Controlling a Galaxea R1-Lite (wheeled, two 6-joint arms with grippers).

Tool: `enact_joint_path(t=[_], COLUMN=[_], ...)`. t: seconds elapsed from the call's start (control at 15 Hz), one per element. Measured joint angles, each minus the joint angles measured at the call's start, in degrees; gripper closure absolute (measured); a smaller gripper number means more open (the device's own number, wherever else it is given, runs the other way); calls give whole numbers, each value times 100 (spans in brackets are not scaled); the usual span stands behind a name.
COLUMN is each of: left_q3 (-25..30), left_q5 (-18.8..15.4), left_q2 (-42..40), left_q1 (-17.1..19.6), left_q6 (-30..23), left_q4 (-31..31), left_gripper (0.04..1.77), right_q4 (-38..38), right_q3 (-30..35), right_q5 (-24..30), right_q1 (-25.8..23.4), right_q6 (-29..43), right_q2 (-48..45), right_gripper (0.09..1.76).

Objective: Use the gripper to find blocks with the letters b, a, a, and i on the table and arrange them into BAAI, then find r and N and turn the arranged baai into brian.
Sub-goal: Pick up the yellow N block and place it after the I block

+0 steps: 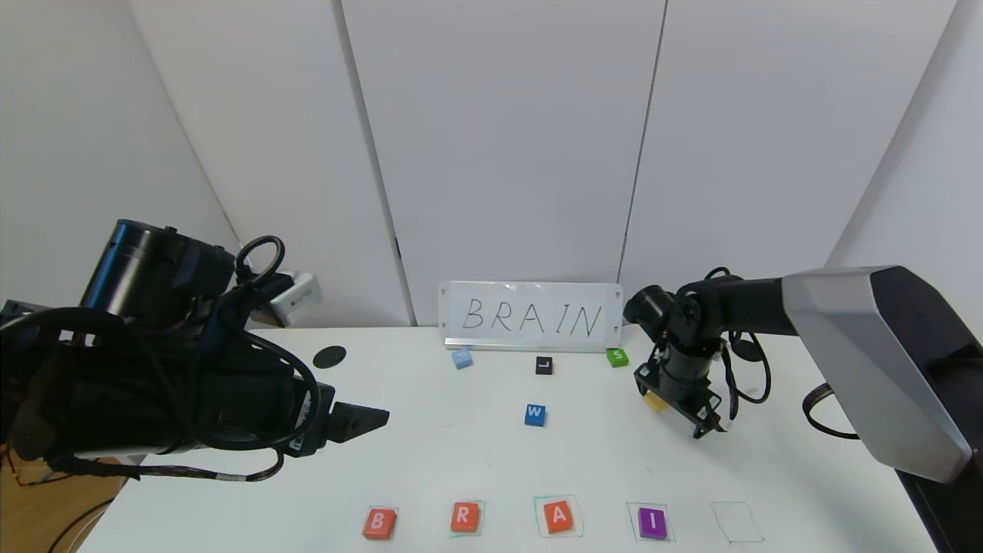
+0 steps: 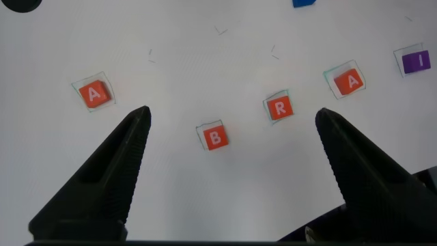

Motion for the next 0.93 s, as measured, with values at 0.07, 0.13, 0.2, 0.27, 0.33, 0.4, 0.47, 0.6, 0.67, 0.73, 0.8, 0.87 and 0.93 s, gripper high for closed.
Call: enact_joint_path(t=[0.07,0.13,0.2,0.27,0.33,0.4,0.47,0.6,0.67,0.73,0.8,0.87,0.93], left_q3=[0,0,0,0,0,0,0,0,0,2,5,6,9], left_q5=[0,0,-5,0,-2,-2,-2,-5,-2,-2,-5,-2,-2], left_q2=[2,2,2,4,4,6,6,6,9,11,13,22,33], left_q1=[2,0,0,2,0,0,0,0,0,0,0,0,0], left_q6=[0,0,0,0,0,0,0,0,0,2,0,0,0], left_q4=[-2,0,0,0,5,6,5,6,6,6,6,6,6], left_gripper=[9,9,9,9,9,9,9,9,9,9,9,9,9], right_q4=[2,0,0,2,0,0,0,0,0,0,2,-5,-13], right_q3=[0,0,0,0,0,0,0,0,0,0,0,0,0], right_q5=[0,0,-2,-2,-5,-5,-2,-5,-2,-5,-5,-5,-5], right_q1=[0,7,13,13,11,7,7,-2,-6,-9,-9,-9,-11], right_q6=[0,1,0,1,0,1,4,0,-2,-2,-10,-16,-18], right_q2=[2,5,10,11,11,11,13,13,13,18,21,21,21], right_gripper=[14,14,14,14,14,14,14,14,14,36,52,67,81])
